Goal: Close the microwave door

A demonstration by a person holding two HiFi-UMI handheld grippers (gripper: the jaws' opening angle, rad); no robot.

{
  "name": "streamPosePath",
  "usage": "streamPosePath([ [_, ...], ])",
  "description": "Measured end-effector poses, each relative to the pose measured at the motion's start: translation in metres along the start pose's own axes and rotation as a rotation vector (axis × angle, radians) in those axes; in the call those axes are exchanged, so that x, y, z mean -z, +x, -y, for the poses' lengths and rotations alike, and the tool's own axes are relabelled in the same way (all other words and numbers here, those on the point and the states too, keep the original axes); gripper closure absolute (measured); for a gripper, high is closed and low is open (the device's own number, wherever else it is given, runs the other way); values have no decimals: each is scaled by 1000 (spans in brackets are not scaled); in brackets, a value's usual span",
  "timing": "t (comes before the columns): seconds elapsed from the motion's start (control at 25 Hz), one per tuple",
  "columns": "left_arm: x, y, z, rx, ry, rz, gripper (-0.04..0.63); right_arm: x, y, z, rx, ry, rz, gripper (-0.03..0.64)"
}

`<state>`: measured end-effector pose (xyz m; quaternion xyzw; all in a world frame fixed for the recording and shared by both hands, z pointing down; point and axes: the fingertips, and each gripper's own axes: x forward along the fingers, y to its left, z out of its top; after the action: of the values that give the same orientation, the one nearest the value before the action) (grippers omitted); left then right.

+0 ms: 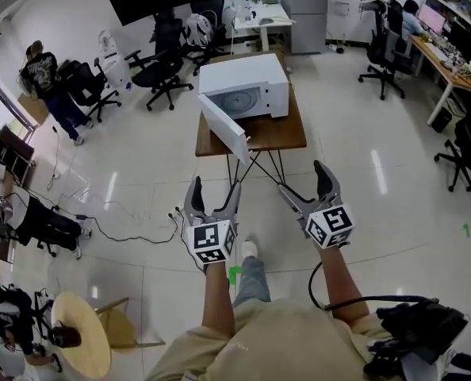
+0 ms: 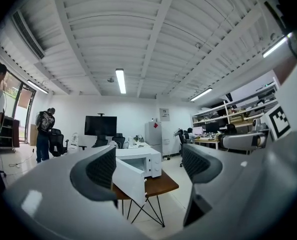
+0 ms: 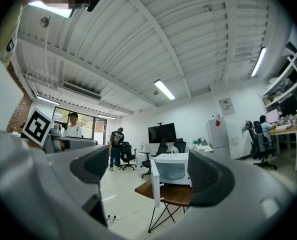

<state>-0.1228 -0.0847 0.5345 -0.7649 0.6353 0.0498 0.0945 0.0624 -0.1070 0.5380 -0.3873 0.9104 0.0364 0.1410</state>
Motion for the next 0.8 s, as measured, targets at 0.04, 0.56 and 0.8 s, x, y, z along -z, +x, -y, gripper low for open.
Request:
streamPosePath([
  [0.04, 6, 14, -15, 6, -12, 3, 183, 9, 19, -1, -5, -10, -5, 135],
  [0.56, 52, 199, -196, 166, -96, -19, 183, 60, 280, 8, 79, -45, -23, 176],
  [0.8, 71, 260, -243, 173, -81, -51, 183, 77, 348, 35, 108, -73, -60, 176],
])
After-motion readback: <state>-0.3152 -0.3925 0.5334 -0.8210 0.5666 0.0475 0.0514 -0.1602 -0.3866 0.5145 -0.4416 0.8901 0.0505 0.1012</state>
